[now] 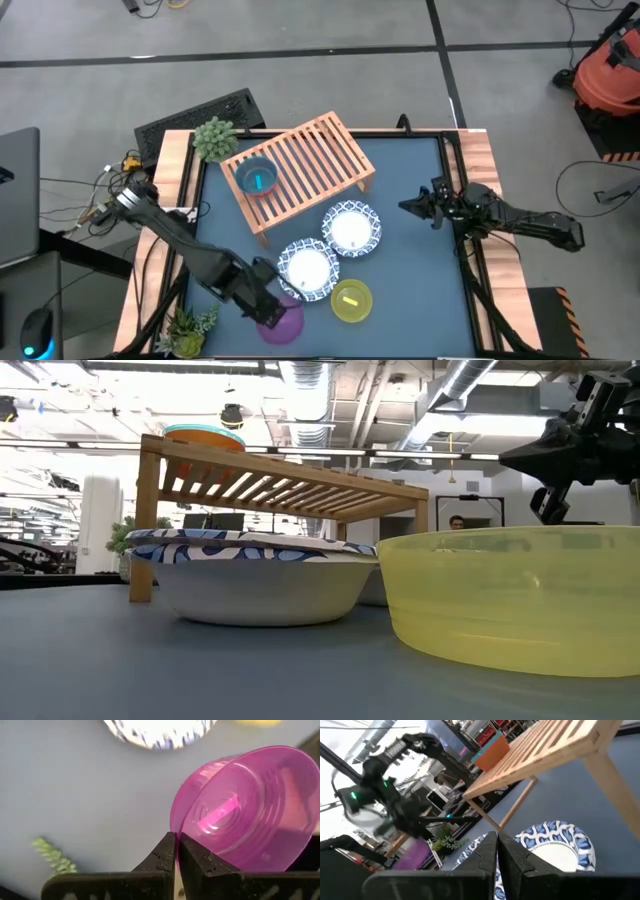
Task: Place and stack bowls onto a shelf
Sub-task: Stack the purple bowl into the blue bowl on the shelf
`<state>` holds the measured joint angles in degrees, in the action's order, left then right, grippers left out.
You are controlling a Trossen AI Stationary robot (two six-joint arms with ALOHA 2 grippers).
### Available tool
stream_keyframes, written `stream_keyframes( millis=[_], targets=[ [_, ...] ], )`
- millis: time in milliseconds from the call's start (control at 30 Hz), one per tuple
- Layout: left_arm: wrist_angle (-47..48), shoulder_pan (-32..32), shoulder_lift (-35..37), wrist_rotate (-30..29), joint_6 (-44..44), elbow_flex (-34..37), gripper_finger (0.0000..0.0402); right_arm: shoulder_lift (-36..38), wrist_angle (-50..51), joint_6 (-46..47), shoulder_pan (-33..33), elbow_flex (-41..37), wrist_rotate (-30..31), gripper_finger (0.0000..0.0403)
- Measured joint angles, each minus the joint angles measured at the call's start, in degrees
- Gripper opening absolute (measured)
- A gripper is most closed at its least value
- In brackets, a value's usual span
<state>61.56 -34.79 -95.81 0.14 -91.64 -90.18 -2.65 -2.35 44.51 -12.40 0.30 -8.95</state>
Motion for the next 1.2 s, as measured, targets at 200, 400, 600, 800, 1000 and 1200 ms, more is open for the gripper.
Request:
stream_keyframes(
  millis=[200,400,600,800,1000,1200],
  targets=[
    [4.88,3.16,10.39,-16.37,-3.69,-0.87,0.0000,-1.23,0.00,0.00,0.00,0.00,0.00,0.0042],
    [9.63,10.46,22.24,-25.91,-1.08,-0.78,0.0000,-1.95,0.00,0.38,0.00,0.00,0.00,0.0042],
    [11.91,18.53,34.55,-33.96,5.12,-0.78,0.0000,-1.95,0.00,0.45,0.00,0.00,0.02,0.0042],
    [23.29,24.02,41.41,-34.46,1.03,1.76,0.0000,-1.95,0.00,0.68,-0.02,0.00,0.04,0.0042],
    [18.73,27.03,44.15,-32.15,2.93,6.08,0.0000,-1.95,0.36,2.01,-0.02,0.00,2.92,0.0042],
    [19.26,31.27,42.19,-28.61,7.17,6.11,0.0000,-1.95,0.61,2.05,-0.13,0.00,4.44,0.0042]
  ],
)
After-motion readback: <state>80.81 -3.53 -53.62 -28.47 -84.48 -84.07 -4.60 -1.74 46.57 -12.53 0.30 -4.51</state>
